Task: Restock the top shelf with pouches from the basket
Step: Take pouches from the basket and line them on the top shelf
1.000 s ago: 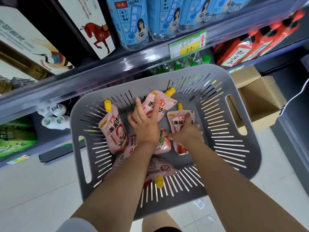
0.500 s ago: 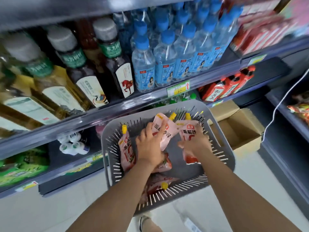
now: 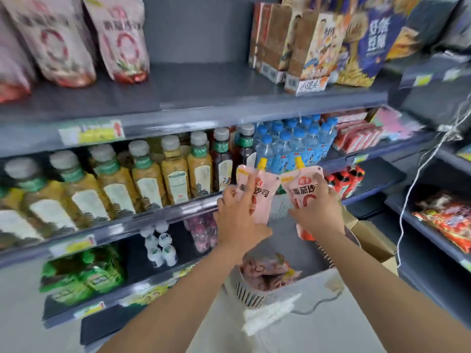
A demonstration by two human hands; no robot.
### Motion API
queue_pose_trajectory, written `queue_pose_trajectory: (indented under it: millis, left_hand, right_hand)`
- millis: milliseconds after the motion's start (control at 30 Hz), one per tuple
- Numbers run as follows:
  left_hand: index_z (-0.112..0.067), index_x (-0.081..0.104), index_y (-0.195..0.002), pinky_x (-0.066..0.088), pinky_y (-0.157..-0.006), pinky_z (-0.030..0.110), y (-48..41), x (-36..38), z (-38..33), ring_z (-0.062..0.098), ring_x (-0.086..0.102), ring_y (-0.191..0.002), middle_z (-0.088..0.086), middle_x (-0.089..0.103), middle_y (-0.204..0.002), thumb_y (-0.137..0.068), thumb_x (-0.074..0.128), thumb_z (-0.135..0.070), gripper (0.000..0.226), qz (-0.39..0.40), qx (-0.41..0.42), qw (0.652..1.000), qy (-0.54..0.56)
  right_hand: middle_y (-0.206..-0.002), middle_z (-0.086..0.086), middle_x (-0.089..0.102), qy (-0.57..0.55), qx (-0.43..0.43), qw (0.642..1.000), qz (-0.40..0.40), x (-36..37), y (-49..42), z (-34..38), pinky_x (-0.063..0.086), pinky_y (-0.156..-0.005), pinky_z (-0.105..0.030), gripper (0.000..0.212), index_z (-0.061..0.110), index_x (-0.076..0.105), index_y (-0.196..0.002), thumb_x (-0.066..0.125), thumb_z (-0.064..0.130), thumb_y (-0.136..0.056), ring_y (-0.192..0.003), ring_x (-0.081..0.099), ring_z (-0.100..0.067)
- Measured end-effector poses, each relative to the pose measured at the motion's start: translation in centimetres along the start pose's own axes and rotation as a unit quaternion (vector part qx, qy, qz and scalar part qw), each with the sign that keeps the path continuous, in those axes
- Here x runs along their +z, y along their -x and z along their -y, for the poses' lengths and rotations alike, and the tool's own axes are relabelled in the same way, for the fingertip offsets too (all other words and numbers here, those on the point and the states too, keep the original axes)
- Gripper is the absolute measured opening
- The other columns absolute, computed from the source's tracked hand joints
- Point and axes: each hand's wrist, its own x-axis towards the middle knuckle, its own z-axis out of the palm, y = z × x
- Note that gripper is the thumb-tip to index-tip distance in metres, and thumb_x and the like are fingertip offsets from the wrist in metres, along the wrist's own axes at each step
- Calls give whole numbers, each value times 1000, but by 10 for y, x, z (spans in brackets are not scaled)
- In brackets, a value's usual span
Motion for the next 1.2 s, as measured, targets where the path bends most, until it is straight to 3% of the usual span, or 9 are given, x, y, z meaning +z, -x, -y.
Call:
queue_pose_trajectory:
  millis: [200, 333, 467, 567, 700, 833, 1000, 1200]
  left_hand:
    - [-54, 1, -146, 30, -106, 45, 29, -114, 11, 24, 21, -128, -2, 16, -139, -53, 80, -36, 123, -157, 19, 987, 32]
    - [-49, 9, -148, 22, -102, 34, 34, -188, 24, 21, 19, -126, -1, 15, -139, -55, 81, -36, 118, -269, 24, 963, 25]
    - [-51, 10, -147, 27, -107, 46, 22, -251, 31, 27, 21, -129, 5, 17, -143, -56, 79, -34, 116, -356, 15, 934, 21]
    - [-54, 6, -146, 21, -108, 51, -1, -291, 33, 30, 15, -136, 7, 11, -152, -59, 79, -33, 116, -393, -8, 919, 5]
    - [-55, 3, -145, 22, -110, 58, -47, -324, 43, 34, 13, -139, 11, 11, -152, -60, 80, -36, 116, -421, -4, 907, -5]
    - [-50, 7, -147, 23, -110, 55, -97, -333, 57, 33, 11, -140, 13, 12, -150, -59, 83, -34, 117, -428, -46, 903, -1]
    - [-47, 5, -149, 17, -113, 54, -144, -322, 83, 33, 10, -140, 15, 11, -152, -61, 83, -36, 118, -412, -90, 906, -48]
    - [-42, 3, -150, 18, -110, 49, -173, -314, 103, 33, 14, -137, 13, 14, -146, -60, 85, -32, 122, -392, -139, 907, -65]
  right_hand:
    - [-140, -9, 36, -63, -162, 982, -70, -18, 47, 106, 42, -100, -49, 100, 36, 20, -147, 81, 23, -68, -123, 41, -34]
    - [-139, -7, 37, -126, -243, 958, -89, -21, 63, 176, 42, -102, -46, 100, 33, 21, -148, 79, 25, -68, -122, 42, -31]
    - [-139, -7, 37, -211, -287, 929, -97, -23, 65, 237, 37, -103, -34, 101, 31, 19, -149, 79, 18, -68, -125, 42, -24]
    - [-139, -7, 35, -244, -308, 914, -104, -21, 54, 277, 38, -103, -38, 103, 33, 18, -149, 79, 20, -68, -124, 42, -26]
    - [-137, -8, 33, -308, -330, 886, -102, -13, 30, 320, 40, -104, -43, 107, 29, 17, -149, 82, 19, -65, -124, 40, -28]
    - [-137, -10, 29, -342, -351, 867, -89, 1, 0, 350, 38, -101, -36, 109, 27, 16, -147, 86, 18, -64, -128, 33, -26]
    - [-136, -9, 26, -336, -368, 864, -69, 33, -42, 376, 38, -97, -33, 113, 27, 11, -149, 86, 23, -65, -126, 32, -26]
    - [-138, -10, 23, -311, -349, 883, -34, 71, -79, 399, 39, -93, -30, 116, 30, 9, -149, 85, 14, -63, -128, 30, -27]
